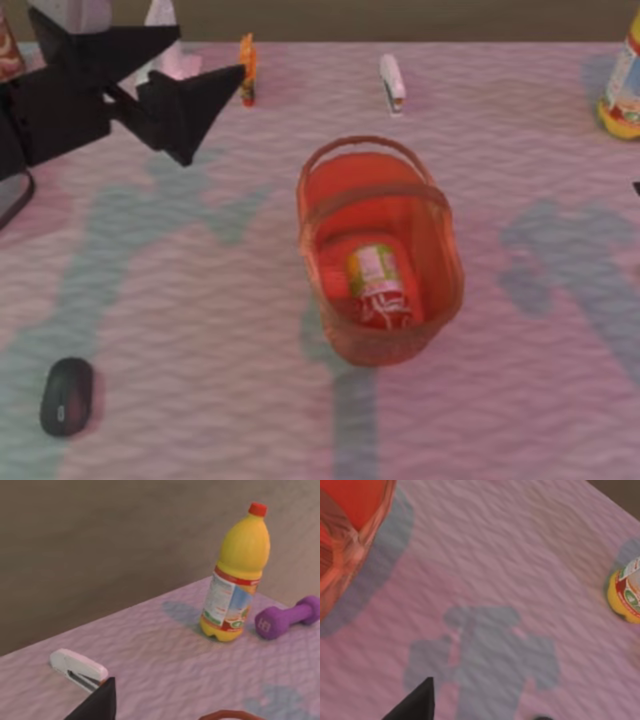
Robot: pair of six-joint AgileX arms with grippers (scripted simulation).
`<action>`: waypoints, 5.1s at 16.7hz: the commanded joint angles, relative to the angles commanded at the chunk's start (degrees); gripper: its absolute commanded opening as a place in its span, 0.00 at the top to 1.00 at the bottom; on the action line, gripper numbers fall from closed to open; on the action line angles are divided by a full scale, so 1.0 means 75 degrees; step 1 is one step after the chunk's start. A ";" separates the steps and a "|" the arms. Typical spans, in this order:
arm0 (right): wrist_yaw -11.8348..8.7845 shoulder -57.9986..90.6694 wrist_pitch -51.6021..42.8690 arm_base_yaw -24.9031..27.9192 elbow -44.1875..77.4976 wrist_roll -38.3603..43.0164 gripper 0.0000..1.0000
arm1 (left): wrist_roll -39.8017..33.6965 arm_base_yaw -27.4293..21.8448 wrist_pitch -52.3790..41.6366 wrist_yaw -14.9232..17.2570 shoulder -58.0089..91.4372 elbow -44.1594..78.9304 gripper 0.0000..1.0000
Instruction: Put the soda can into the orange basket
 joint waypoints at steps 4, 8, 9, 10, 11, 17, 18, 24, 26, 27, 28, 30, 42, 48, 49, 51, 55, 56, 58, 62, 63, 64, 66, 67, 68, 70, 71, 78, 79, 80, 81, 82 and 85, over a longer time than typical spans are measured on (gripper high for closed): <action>0.0035 0.3281 -0.2076 0.0890 0.3740 -0.1408 0.00 | 0.0038 0.0457 -0.1241 -0.1713 -0.3347 -0.1513 0.00; 0.0068 0.6186 -0.4032 0.1703 0.6928 -0.2690 0.00 | 0.0237 0.0841 -0.2396 -0.3317 -0.6659 -0.3035 0.00; 0.0070 0.6846 -0.4492 0.1887 0.7594 -0.2976 0.00 | 0.0297 0.0922 -0.2667 -0.3682 -0.7402 -0.3405 0.00; 0.0071 0.7478 -0.4937 0.2062 0.8214 -0.3246 0.00 | 0.0358 0.0997 -0.2931 -0.4032 -0.8098 -0.3769 0.00; 0.0069 0.8076 -0.5362 0.2226 0.8792 -0.3500 0.00 | 0.0422 0.1070 -0.3202 -0.4387 -0.8779 -0.4146 0.00; 0.0032 1.0527 -0.7120 0.2884 1.1107 -0.4510 0.00 | 0.0697 0.1325 -0.4303 -0.5766 -1.1122 -0.5719 0.00; 0.0026 1.0681 -0.7238 0.2929 1.1251 -0.4577 0.00 | 0.0717 0.1340 -0.4382 -0.5861 -1.1262 -0.5834 0.00; 0.0025 1.0758 -0.7281 0.2913 1.1306 -0.4601 0.00 | 0.0727 0.1348 -0.4424 -0.5910 -1.1335 -0.5895 0.00; 0.0022 1.0718 -0.7179 0.2936 1.1172 -0.4619 0.00 | 0.0727 0.1348 -0.4424 -0.5910 -1.1335 -0.5895 0.00; 0.0021 1.0672 -0.7062 0.2945 1.1008 -0.4622 0.00 | 0.0727 0.1348 -0.4424 -0.5910 -1.1335 -0.5895 0.00; 0.0020 1.0620 -0.6922 0.2946 1.0812 -0.4617 0.00 | 0.0727 0.1348 -0.4424 -0.5910 -1.1335 -0.5895 0.00; 0.0019 1.0511 -0.6624 0.2953 1.0397 -0.4612 0.00 | 0.0727 0.1348 -0.4424 -0.5910 -1.1335 -0.5895 0.00; 0.0019 1.0443 -0.6428 0.2957 1.0140 -0.4608 0.53 | 0.0727 0.1348 -0.4424 -0.5910 -1.1335 -0.5895 0.00; 0.0019 1.0443 -0.6428 0.2957 1.0140 -0.4608 0.98 | 0.0727 0.1348 -0.4424 -0.5910 -1.1335 -0.5895 0.00; 0.0019 1.0443 -0.6428 0.2957 1.0140 -0.4608 1.00 | 0.0727 0.1348 -0.4424 -0.5910 -1.1335 -0.5895 0.00; 0.0019 1.0443 -0.6428 0.2957 1.0140 -0.4608 1.00 | 0.0727 0.1348 -0.4424 -0.5910 -1.1335 -0.5895 0.00; 0.0019 1.0443 -0.6428 0.2957 1.0140 -0.4608 1.00 | 0.0727 0.1348 -0.4424 -0.5910 -1.1335 -0.5895 0.00; 0.0019 1.0443 -0.6428 0.2957 1.0140 -0.4608 1.00 | 0.0727 0.1348 -0.4424 -0.5910 -1.1335 -0.5895 0.00; 0.0019 1.0443 -0.6428 0.2957 1.0140 -0.4608 1.00 | 0.0727 0.1348 -0.4424 -0.5910 -1.1335 -0.5895 0.00; 0.0019 1.0443 -0.6428 0.2957 1.0140 -0.4608 1.00 | 0.0727 0.1348 -0.4424 -0.5910 -1.1335 -0.5895 0.00; 0.0019 1.0443 -0.6428 0.2957 1.0140 -0.4608 1.00 | 0.0727 0.1348 -0.4424 -0.5910 -1.1335 -0.5895 0.00; 0.0019 1.0443 -0.6428 0.2957 1.0140 -0.4608 1.00 | 0.0727 0.1348 -0.4424 -0.5910 -1.1335 -0.5895 0.00; 0.0019 1.0443 -0.6428 0.2957 1.0140 -0.4608 1.00 | 0.0727 0.1348 -0.4424 -0.5910 -1.1335 -0.5895 0.00; 0.0019 1.0443 -0.6428 0.2957 1.0140 -0.4608 1.00 | 0.0727 0.1348 -0.4424 -0.5910 -1.1335 -0.5895 0.00; 0.0019 1.0443 -0.6428 0.2957 1.0140 -0.4608 1.00 | 0.0727 0.1348 -0.4424 -0.5910 -1.1335 -0.5895 0.00; 0.0019 1.0443 -0.6428 0.2957 1.0140 -0.4608 1.00 | 0.0727 0.1348 -0.4424 -0.5910 -1.1335 -0.5895 0.00; 0.0019 1.0443 -0.6428 0.2957 1.0140 -0.4608 1.00 | 0.0727 0.1348 -0.4424 -0.5910 -1.1335 -0.5895 0.00; 0.0019 1.0443 -0.6428 0.2957 1.0140 -0.4608 1.00 | 0.0727 0.1348 -0.4424 -0.5910 -1.1335 -0.5895 0.00; 0.0021 1.0448 -0.6428 0.2945 1.0146 -0.4605 1.00 | 0.0727 0.1348 -0.4424 -0.5910 -1.1335 -0.5895 0.00; 0.0021 1.0456 -0.6453 0.2946 1.0172 -0.4615 1.00 | 0.0727 0.1348 -0.4424 -0.5910 -1.1335 -0.5895 0.00; 0.0022 1.0484 -0.6554 0.2939 1.0278 -0.4636 1.00 | 0.0727 0.1348 -0.4424 -0.5910 -1.1335 -0.5895 0.00; 0.0023 1.0525 -0.6733 0.2914 1.0463 -0.4659 1.00 | 0.0727 0.1348 -0.4424 -0.5910 -1.1335 -0.5895 0.00; 0.0025 1.0663 -0.7511 0.2832 1.1458 -0.4769 1.00 | 0.0727 0.1348 -0.4424 -0.5910 -1.1335 -0.5895 0.00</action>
